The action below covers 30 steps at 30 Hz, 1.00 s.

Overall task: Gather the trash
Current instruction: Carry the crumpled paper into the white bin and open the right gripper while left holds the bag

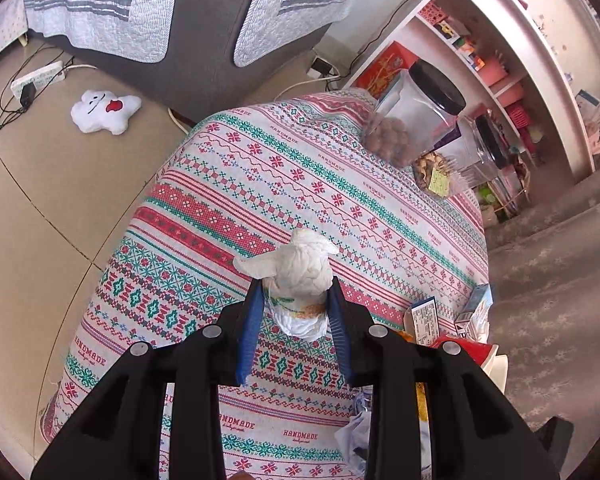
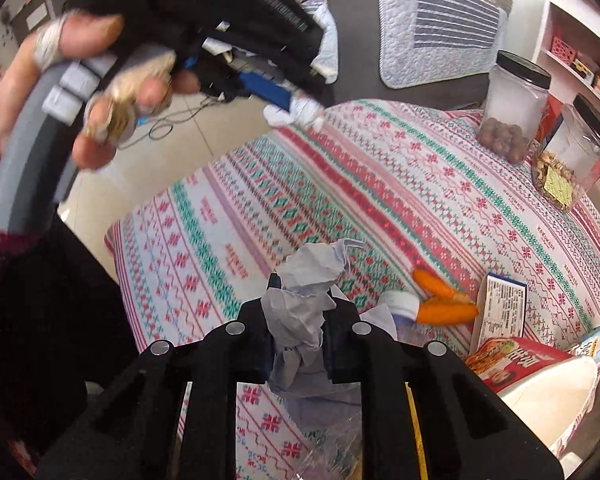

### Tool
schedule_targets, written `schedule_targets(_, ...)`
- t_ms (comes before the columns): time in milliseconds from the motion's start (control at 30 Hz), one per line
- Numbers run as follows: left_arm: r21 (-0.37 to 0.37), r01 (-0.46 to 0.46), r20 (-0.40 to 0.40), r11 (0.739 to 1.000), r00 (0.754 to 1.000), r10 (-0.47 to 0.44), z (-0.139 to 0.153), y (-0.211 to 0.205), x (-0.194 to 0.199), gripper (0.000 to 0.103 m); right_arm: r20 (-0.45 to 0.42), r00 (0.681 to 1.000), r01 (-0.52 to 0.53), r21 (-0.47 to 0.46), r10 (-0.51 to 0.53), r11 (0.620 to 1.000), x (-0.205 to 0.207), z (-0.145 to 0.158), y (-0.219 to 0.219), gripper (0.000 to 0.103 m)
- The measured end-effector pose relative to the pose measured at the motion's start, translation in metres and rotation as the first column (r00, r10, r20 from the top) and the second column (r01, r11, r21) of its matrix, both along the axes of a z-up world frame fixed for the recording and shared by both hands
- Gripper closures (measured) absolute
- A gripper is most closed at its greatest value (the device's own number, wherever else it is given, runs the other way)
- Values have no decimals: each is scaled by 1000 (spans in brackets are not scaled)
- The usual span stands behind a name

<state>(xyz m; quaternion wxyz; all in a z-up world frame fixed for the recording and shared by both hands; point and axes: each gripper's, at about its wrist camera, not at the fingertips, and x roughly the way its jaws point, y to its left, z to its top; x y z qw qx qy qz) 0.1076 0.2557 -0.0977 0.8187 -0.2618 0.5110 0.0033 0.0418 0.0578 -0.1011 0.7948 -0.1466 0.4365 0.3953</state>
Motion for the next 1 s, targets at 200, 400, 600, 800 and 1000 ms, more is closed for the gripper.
schedule_targets(200, 7, -18, 15, 1000, 1000, 18, 1, 1, 5, 71, 37, 985, 160, 146, -167, 976, 37, 27, -19, 86)
schedule_targets(400, 17, 1, 63, 1000, 998, -2, 10, -17, 11, 71, 145, 937, 277, 247, -318, 929, 55, 58, -45, 86)
schedule_targets(600, 41, 22, 164, 999, 986, -28, 27, -43, 12, 71, 208, 878, 367, 282, -430, 886, 68, 67, -65, 86)
schedule_targets(800, 113, 19, 266, 993, 963, -48, 46, -70, 8, 71, 286, 807, 447, 275, -517, 851, 70, 69, -76, 86)
schedule_targets(1000, 237, -14, 355, 971, 932, -73, 62, -100, -1, 71, 345, 739, 513, 269, -579, 815, 69, 76, -90, 86)
